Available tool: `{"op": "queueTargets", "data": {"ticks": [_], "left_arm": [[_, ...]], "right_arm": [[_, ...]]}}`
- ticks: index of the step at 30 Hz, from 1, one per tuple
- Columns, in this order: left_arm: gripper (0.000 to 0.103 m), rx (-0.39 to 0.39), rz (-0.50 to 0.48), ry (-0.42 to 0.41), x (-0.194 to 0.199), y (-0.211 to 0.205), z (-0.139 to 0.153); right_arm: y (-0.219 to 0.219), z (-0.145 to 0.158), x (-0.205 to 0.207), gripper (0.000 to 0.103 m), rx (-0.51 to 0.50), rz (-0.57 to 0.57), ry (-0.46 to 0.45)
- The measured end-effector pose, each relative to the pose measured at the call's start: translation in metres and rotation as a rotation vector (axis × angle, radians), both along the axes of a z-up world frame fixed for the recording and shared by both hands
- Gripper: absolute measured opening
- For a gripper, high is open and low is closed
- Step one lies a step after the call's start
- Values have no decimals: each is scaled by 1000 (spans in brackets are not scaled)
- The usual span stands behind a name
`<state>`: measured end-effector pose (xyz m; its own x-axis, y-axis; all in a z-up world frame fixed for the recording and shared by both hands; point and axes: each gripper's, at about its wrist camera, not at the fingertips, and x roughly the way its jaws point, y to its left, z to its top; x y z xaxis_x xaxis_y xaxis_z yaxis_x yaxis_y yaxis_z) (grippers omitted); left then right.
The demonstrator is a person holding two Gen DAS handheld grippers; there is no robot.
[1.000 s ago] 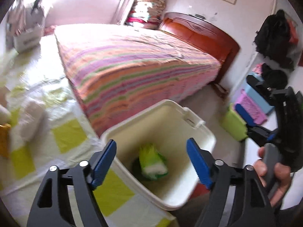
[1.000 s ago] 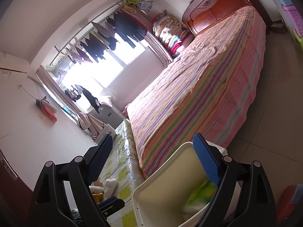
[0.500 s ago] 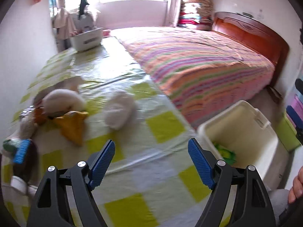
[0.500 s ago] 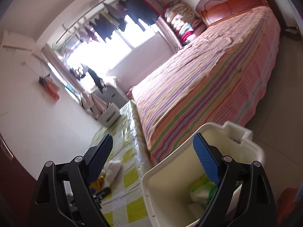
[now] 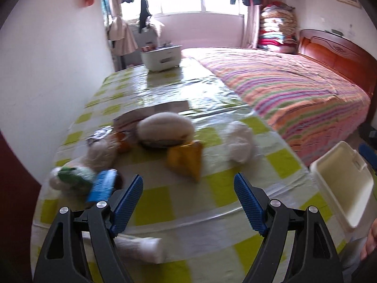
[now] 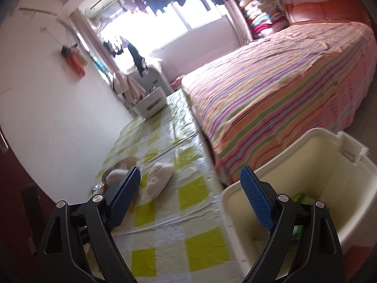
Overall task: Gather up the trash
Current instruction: 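Move both tools back toward the remaining items on the table, then grasp the white crumpled tissue with the right tool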
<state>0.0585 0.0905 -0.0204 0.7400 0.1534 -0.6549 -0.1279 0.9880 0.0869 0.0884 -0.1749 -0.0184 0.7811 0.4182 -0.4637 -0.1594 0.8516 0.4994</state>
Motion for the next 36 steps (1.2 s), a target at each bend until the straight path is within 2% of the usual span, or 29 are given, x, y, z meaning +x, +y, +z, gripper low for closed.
{"op": "queueTargets", "data": {"ticks": [11, 17, 30, 36], "left_arm": [[77, 17, 127, -32, -27, 67, 4], [77, -23, 170, -38, -35, 95, 6], [77, -60, 259, -10, -35, 158, 3], [77, -158, 309, -1, -37, 189, -1]], "right_arm": [[104, -4, 31, 85, -161, 209, 52], [146, -15, 55, 86, -269, 268, 100], [189, -47, 106, 86, -437, 313, 222], [191, -52, 124, 85, -507, 280, 235]]}}
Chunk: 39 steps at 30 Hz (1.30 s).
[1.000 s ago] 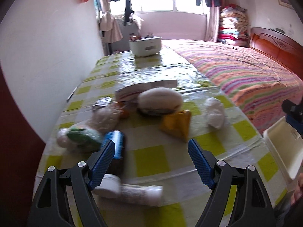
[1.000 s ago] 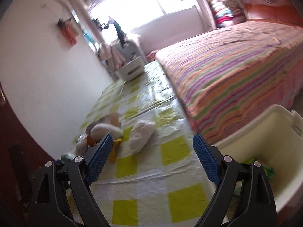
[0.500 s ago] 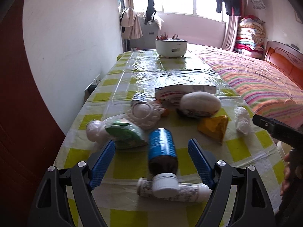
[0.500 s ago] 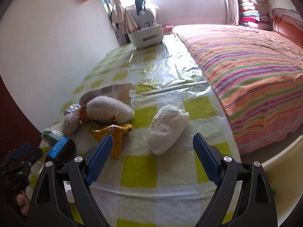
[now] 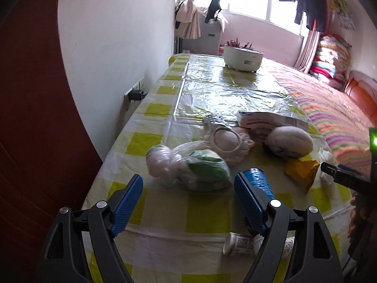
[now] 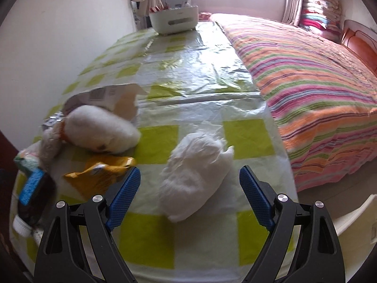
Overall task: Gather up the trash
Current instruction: 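Grasp the white crumpled tissue with the right tool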
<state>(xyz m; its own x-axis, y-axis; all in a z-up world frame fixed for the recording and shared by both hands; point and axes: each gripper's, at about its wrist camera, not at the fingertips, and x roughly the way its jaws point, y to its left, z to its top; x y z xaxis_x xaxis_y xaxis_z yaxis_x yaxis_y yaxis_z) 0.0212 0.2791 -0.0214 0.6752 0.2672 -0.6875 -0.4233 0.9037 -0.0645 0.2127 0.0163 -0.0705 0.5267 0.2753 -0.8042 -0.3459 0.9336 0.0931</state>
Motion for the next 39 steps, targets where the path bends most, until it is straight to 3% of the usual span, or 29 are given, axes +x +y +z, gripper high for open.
{"op": "queueTargets", "data": {"ticks": [5, 8, 12, 15, 25, 39], "left_arm": [[77, -63, 29, 16, 1, 14, -8], [77, -73, 29, 27, 2, 16, -12], [77, -66, 23, 42, 5, 15, -15], [77, -63, 20, 60, 7, 15, -19], [77, -102, 16, 77, 12, 19, -25], [77, -105, 22, 45, 33, 18, -23]], "right_arm": [[-8, -16, 21, 86, -1, -24, 76], [-9, -17, 25, 81, 11, -22, 91], [-9, -14, 22, 41, 5, -1, 73], [-8, -12, 18, 30, 15, 18, 68], [-12, 14, -10, 28, 146, 68, 29], [2, 18, -42, 28, 220, 155, 57]]}}
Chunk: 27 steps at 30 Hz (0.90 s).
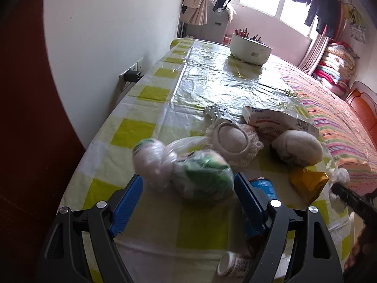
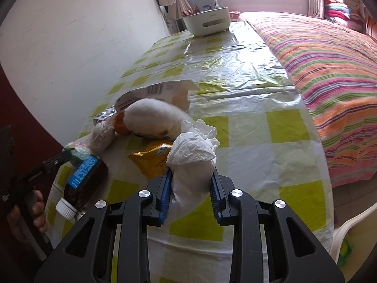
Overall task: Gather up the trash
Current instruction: 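Grasp the white crumpled tissue with the right tool, then grasp the clear bag with green contents with left tool while right tool holds tissue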
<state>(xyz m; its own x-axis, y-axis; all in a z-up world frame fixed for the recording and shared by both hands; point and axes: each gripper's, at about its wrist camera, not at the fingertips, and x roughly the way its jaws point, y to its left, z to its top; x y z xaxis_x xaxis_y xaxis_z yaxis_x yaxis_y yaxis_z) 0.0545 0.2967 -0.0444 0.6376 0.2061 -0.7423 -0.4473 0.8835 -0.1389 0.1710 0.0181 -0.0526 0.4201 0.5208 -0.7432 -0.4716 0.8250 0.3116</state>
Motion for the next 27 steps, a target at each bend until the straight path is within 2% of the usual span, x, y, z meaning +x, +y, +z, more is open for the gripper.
{"op": "queueTargets", "data": {"ticks": [6, 11, 12, 14, 15, 16, 21, 27], "left_arm": [[77, 2, 19, 49, 21, 1, -11], [77, 13, 37, 54, 27, 2, -17], [76, 17, 36, 56, 27, 1, -18], [64, 19, 26, 46, 26, 0, -17], [50, 7, 12, 36, 26, -1, -16], [43, -7, 3, 27, 24, -1, -15], [40, 31, 21, 8, 17, -6, -12], [39, 108, 22, -90, -1, -19, 12]], "right_arm": [[-3, -3, -4, 28, 8, 11, 12], [-12, -3, -1, 28, 22, 0, 24], [-14, -3, -1, 28, 25, -5, 26], [-18, -2, 1, 28, 32, -18, 28], [-20, -2, 1, 28, 34, -22, 28], [-22, -1, 1, 29, 38, -28, 26], [-29, 5, -1, 29, 57, -45, 12], [-36, 17, -8, 29, 85, -53, -24]]}}
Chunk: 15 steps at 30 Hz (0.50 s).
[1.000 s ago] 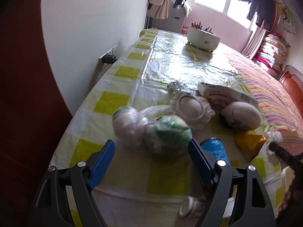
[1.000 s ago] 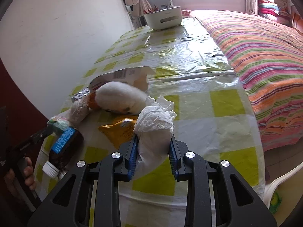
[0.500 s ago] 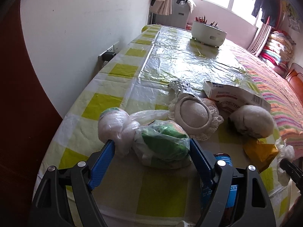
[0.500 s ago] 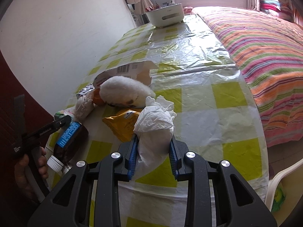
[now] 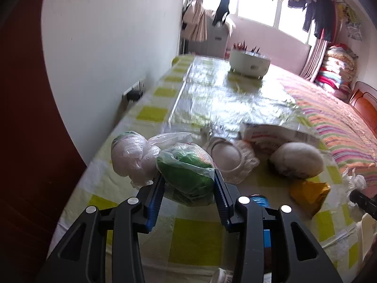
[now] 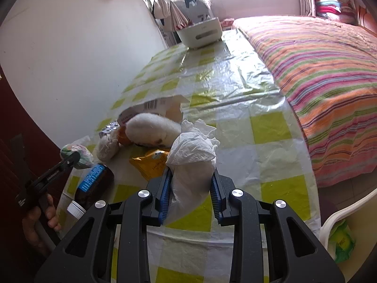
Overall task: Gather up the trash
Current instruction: 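Grasp the clear bag with green contents with left tool while right tool holds tissue, then carry tissue to cream bin and release with right tool while left tool lifts clear bag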
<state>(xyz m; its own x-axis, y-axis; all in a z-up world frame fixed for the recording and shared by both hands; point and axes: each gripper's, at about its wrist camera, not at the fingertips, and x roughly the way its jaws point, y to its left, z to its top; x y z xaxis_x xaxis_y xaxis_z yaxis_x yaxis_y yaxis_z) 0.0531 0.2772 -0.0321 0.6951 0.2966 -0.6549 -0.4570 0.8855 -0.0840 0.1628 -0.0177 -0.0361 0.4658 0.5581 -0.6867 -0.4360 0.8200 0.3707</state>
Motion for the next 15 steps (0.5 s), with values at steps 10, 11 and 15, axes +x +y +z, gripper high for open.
{"op": "queueTargets", "data": {"ticks": [10, 11, 15], "left_arm": [[40, -2, -50, -69, -11, -22, 18], [40, -3, -54, -74, -12, -25, 20], [40, -6, -86, -90, -10, -39, 26]], "right_arm": [[-19, 10, -6, 29, 19, -37, -42], [-22, 11, -6, 29, 21, -44, -46], [-37, 15, -7, 29, 26, -73, -60]]}}
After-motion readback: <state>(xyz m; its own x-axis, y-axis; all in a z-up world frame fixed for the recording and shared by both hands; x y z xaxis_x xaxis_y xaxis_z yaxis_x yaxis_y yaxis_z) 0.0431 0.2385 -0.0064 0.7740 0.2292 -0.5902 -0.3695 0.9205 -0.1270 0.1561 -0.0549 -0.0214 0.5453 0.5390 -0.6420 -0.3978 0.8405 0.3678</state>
